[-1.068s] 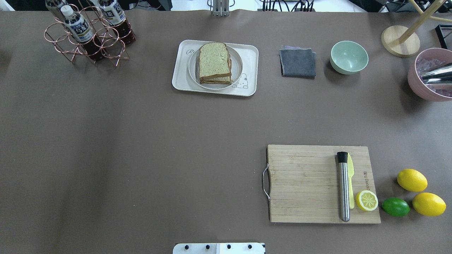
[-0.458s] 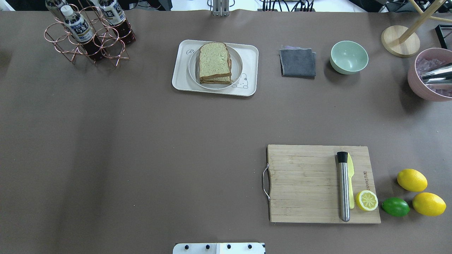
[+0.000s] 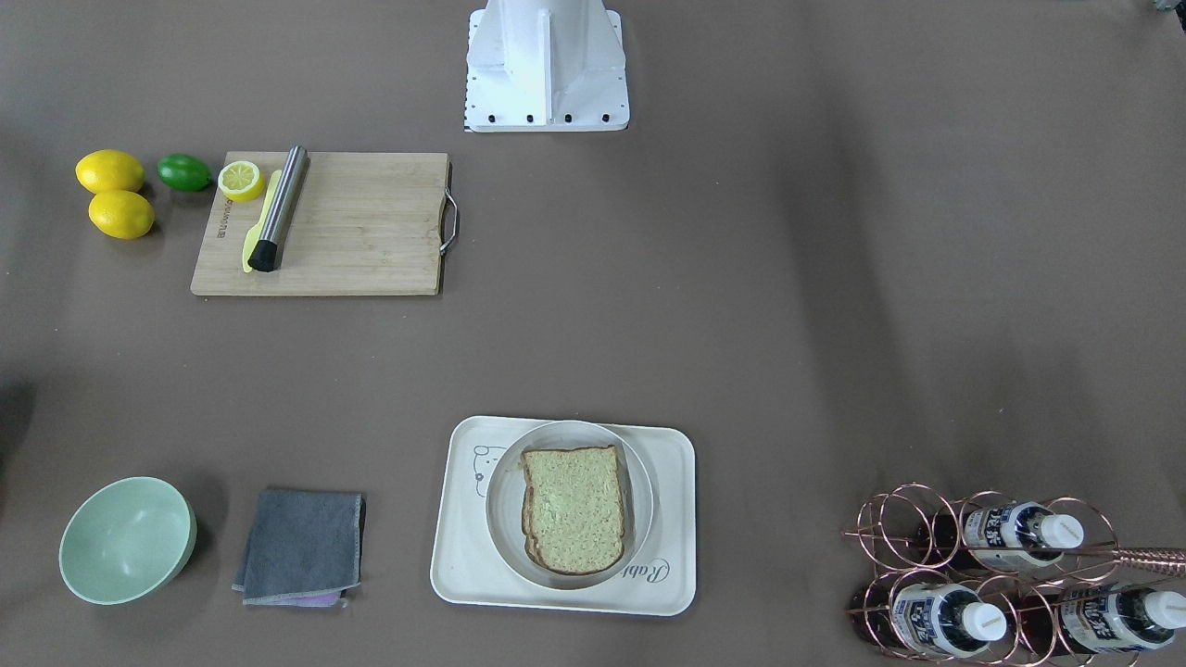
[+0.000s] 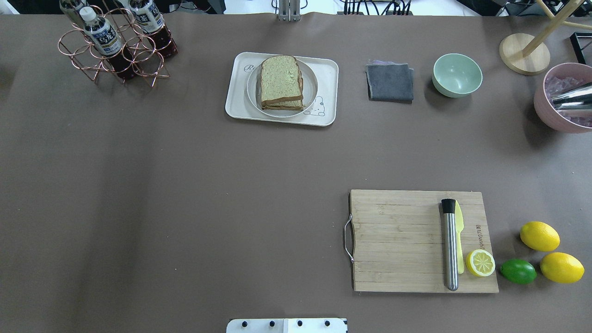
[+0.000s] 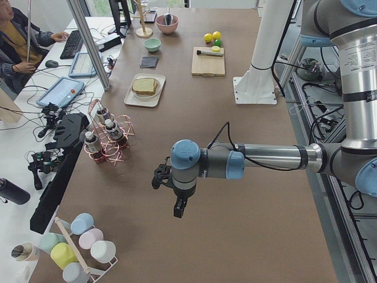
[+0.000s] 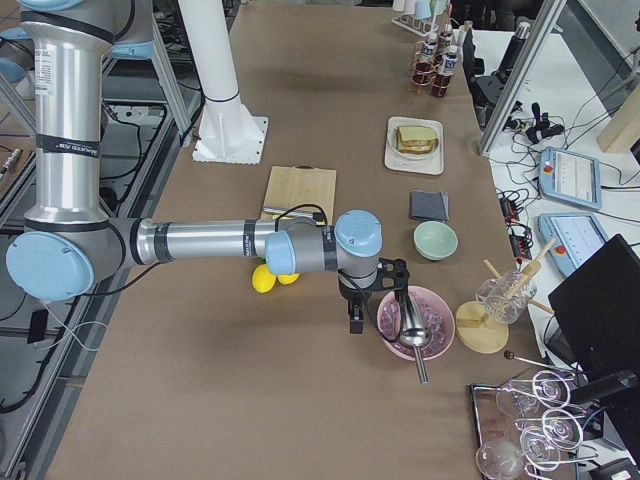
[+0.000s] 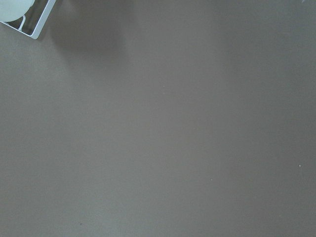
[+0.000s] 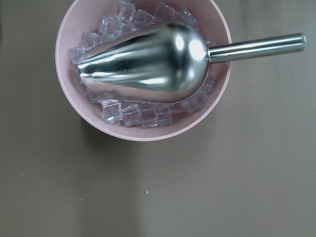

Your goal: Make sandwich and place on tray

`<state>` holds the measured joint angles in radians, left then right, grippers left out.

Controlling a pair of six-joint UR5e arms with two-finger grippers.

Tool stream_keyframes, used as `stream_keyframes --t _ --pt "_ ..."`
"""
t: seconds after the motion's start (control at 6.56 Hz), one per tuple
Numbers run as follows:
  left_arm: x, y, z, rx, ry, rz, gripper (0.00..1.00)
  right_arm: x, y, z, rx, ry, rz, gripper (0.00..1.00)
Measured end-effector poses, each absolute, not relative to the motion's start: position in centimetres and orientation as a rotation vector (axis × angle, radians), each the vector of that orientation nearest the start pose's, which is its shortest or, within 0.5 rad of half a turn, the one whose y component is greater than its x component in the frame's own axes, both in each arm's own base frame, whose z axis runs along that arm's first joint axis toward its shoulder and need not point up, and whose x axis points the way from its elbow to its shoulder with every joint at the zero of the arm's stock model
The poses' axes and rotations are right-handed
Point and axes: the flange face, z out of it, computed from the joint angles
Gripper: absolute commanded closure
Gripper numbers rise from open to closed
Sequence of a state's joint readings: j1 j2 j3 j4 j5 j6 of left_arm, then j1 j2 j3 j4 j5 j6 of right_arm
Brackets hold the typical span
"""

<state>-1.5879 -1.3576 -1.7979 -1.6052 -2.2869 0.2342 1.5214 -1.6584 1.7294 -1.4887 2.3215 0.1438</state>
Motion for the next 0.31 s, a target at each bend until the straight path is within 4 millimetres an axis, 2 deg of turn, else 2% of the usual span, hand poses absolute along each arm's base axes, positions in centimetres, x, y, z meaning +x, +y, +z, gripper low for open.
stream_keyframes --t 0.31 --pt "-7.43 -40.54 64.06 0.14 0.705 0.229 0.03 4.25 -46.47 61.63 0.073 -0.761 0.028 0.0"
